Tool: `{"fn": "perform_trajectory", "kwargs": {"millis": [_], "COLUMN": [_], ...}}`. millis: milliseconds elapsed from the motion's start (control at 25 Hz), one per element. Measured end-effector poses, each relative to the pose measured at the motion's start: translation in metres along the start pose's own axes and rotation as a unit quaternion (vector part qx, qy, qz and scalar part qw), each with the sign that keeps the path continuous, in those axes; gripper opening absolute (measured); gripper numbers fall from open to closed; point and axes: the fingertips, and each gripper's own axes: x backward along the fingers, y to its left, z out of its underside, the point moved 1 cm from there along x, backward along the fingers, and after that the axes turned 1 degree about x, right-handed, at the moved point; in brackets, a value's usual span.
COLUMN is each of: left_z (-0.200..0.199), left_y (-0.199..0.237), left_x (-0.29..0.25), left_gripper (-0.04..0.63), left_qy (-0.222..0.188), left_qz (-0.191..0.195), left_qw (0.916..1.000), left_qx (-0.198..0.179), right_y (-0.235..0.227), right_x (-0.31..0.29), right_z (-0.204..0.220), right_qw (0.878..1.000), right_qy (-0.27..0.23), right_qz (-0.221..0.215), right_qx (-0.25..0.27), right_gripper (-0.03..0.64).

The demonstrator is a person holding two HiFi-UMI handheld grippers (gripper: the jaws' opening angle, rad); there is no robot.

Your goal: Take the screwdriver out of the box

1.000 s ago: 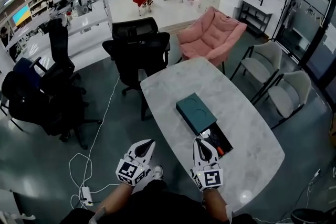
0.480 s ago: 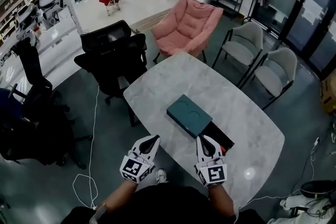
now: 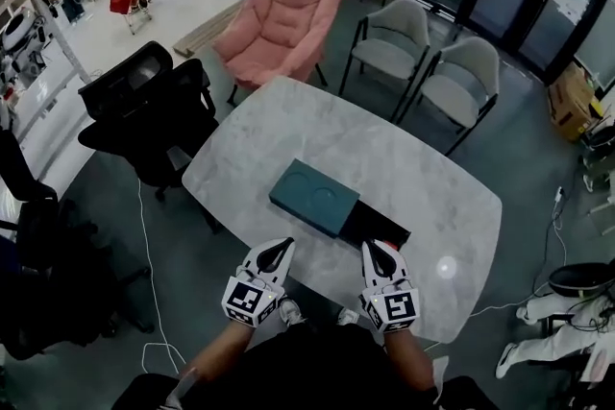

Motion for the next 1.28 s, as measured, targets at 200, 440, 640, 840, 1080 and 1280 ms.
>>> {"fn": "perform_trajectory", "kwargs": {"millis": [200,440,640,840,1080,1280], "left_z": [0.010,0.025,0.031,0.035,0.038,0.040], "left_y": [-0.011,-0.018,-0.018,-0.019,-0.019,-0.017], "left_x": [-0.025,-0.044,-0.054,-0.058,-0.055,-0.053], "left_gripper": [0.006,0.006,0.006,0.006,0.006,0.006], "left_qy": [0.007,0.020,0.029,0.033,0.045,0.047], "left_qz": [0.021,0.017,0.005,-0.007,-0.024,-0.035], "left_qw": [0.9997,0.9994,0.9993,0.9991,0.9982,0.9978], "left_qx": [0.014,0.021,0.025,0.026,0.032,0.031], "right_y": [-0.029,-0.052,-0.074,-0.090,-0.096,-0.104], "right_x": [0.004,0.006,0.001,0.001,-0.001,-0.007], "right_z": [0.034,0.089,0.142,0.191,0.227,0.252], "right_qw": [0.998,0.985,0.958,0.923,0.876,0.843], "right_qy": [0.054,0.166,0.271,0.357,0.436,0.478], "right_qz": [0.014,-0.035,-0.080,-0.114,-0.154,-0.167], "right_qx": [-0.001,0.037,0.055,0.083,0.139,0.181], "right_gripper": [0.023,0.023,0.026,0.081,0.147,0.147]}}
